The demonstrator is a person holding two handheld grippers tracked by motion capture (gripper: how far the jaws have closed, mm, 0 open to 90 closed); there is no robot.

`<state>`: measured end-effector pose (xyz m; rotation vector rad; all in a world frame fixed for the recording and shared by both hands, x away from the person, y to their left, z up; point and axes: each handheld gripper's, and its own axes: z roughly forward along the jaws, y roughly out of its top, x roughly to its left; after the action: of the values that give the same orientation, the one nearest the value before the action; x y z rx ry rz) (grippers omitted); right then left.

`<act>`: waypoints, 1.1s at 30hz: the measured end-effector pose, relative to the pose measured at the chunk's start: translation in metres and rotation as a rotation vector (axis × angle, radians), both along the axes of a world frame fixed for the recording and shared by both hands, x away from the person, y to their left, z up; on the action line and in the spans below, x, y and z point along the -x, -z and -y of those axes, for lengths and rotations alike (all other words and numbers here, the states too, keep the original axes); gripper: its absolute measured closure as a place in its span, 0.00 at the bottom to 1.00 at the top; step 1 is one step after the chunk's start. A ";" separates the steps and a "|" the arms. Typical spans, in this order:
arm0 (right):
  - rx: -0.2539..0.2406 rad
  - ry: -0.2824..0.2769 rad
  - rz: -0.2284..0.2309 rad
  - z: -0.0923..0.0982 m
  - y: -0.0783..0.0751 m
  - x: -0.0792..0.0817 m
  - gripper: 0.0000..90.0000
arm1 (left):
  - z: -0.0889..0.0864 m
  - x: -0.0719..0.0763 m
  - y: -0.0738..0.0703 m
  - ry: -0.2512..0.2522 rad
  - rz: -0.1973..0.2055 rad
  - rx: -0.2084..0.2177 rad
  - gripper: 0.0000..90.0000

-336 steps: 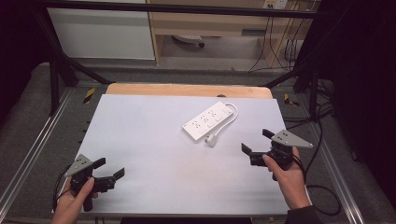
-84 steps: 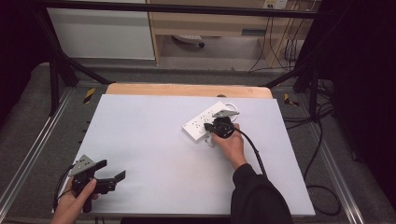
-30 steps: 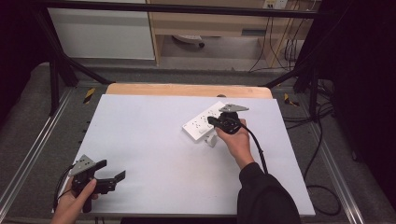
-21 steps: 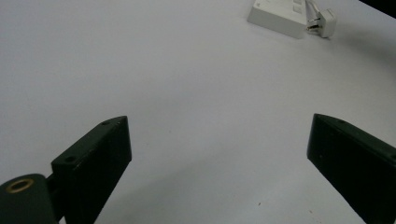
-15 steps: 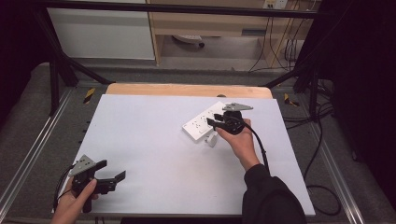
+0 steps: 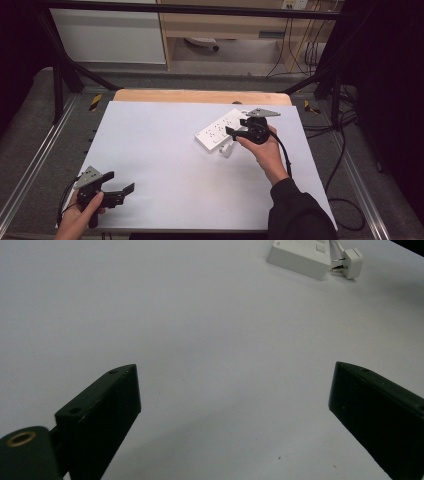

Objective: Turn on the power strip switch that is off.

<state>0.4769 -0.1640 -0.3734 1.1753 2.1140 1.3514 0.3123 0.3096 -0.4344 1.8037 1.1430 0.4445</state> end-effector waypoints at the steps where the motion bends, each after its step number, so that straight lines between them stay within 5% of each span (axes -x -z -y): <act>1: 0.001 0.003 0.002 0.001 -0.001 0.001 0.27 | 0.000 0.000 0.000 0.000 -0.001 0.000 0.07; 11: -0.019 0.026 0.018 0.014 -0.011 0.012 0.07 | 0.000 0.000 0.000 0.003 -0.002 -0.002 0.07; 26: -0.066 0.041 0.039 0.042 -0.022 0.036 0.04 | 0.001 0.000 0.001 0.004 -0.003 -0.007 0.07; 33: -0.080 0.078 0.085 0.054 -0.025 0.044 0.03 | 0.001 0.000 0.001 0.005 -0.003 -0.008 0.07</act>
<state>0.4327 -0.2179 -0.3488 1.1961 1.9515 1.4357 0.3124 0.3088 -0.4354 1.8137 1.1405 0.4441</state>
